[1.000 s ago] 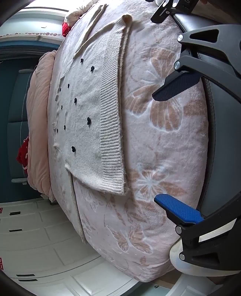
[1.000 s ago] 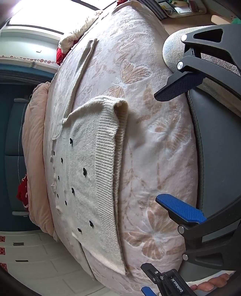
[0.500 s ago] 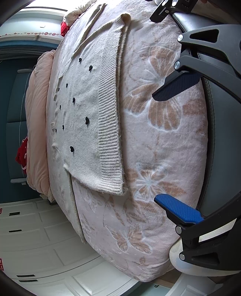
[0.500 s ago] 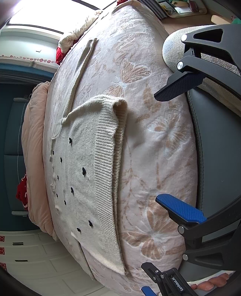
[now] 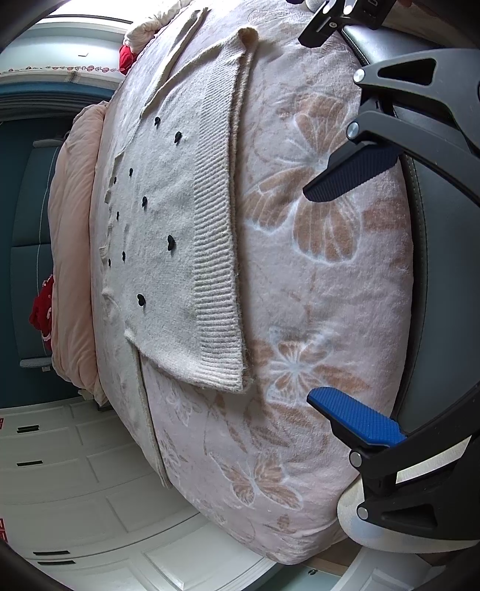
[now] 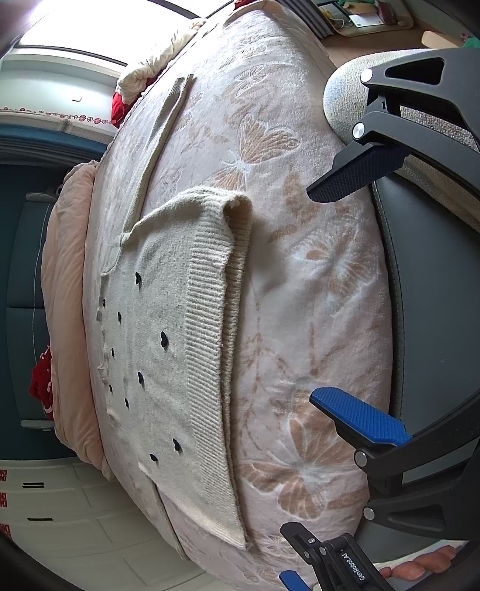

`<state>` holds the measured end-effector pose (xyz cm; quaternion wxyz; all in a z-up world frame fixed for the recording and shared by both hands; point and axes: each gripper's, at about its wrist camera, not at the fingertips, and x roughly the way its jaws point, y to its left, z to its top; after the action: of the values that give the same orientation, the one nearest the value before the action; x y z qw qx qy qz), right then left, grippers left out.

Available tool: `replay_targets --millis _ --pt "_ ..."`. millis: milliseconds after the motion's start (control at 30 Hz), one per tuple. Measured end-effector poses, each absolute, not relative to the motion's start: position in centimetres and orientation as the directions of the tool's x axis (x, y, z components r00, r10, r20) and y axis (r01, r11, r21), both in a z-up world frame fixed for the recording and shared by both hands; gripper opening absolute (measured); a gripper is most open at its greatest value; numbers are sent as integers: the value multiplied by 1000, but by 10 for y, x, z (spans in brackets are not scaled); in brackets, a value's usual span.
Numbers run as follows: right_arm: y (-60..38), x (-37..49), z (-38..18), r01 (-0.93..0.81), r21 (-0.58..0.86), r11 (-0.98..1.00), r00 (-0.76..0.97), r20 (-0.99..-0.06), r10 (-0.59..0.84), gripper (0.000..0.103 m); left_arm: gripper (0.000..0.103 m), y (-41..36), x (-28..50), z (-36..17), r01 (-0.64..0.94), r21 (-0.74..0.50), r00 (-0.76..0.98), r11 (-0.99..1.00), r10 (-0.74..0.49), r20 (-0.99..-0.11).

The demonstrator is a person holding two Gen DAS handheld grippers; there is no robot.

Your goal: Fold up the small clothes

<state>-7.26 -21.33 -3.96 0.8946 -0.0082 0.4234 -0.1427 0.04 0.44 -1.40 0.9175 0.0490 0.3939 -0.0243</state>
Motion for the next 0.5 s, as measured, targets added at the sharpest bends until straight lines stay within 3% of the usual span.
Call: replay_targets --millis 500 --pt "-213 -72 -41 248 -132 960 598 -759 -259 98 98 5 1 -15 83 70 687 994 -6 -726"
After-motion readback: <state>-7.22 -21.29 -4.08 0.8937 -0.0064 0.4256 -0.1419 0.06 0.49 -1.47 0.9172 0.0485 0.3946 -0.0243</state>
